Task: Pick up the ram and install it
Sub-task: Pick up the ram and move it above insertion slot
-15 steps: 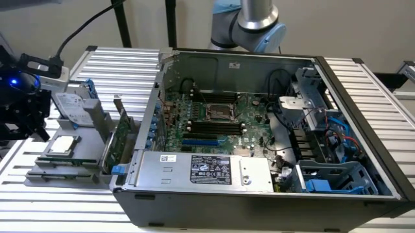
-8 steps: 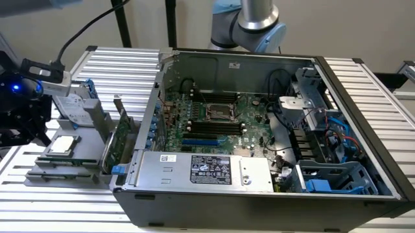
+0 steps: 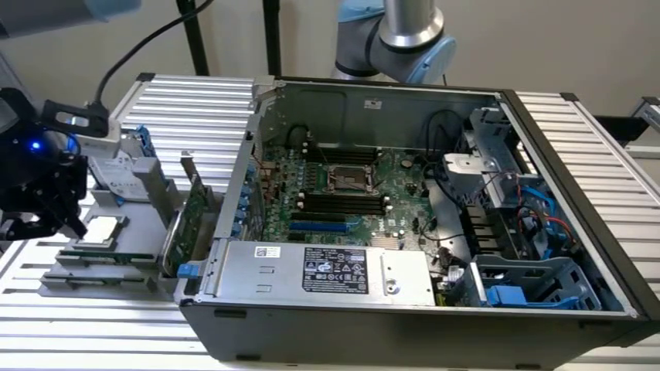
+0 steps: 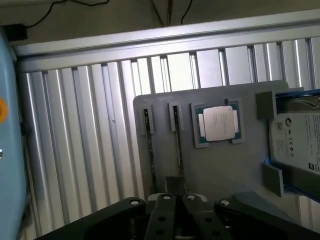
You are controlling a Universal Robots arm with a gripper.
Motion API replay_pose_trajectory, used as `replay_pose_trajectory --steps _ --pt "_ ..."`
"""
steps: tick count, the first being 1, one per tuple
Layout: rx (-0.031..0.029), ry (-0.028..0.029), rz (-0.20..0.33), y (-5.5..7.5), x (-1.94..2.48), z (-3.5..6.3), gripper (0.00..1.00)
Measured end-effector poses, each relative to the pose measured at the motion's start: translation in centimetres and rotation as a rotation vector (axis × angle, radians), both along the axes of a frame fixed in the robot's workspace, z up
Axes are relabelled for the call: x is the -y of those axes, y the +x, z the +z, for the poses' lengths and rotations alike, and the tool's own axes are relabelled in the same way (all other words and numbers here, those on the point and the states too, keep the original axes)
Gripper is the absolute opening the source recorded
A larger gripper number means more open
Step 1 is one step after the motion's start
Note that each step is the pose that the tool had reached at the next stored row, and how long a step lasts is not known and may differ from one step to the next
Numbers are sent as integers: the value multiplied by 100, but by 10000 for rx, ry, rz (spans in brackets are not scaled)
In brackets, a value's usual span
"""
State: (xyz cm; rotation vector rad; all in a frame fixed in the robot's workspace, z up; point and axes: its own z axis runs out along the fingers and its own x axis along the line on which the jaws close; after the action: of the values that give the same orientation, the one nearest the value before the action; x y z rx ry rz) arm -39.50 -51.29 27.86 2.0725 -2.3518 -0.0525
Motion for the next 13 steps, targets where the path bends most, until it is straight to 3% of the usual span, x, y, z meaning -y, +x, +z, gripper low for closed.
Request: replay_pose_trajectory --steps 3,9,12,13 --pt "-6 -2 212 14 13 -50 0" --pt "-73 -2 405 19 102 -152 0" --pt "-83 -1 512 19 122 -207 0" --pt "-87 -1 544 20 125 -224 100"
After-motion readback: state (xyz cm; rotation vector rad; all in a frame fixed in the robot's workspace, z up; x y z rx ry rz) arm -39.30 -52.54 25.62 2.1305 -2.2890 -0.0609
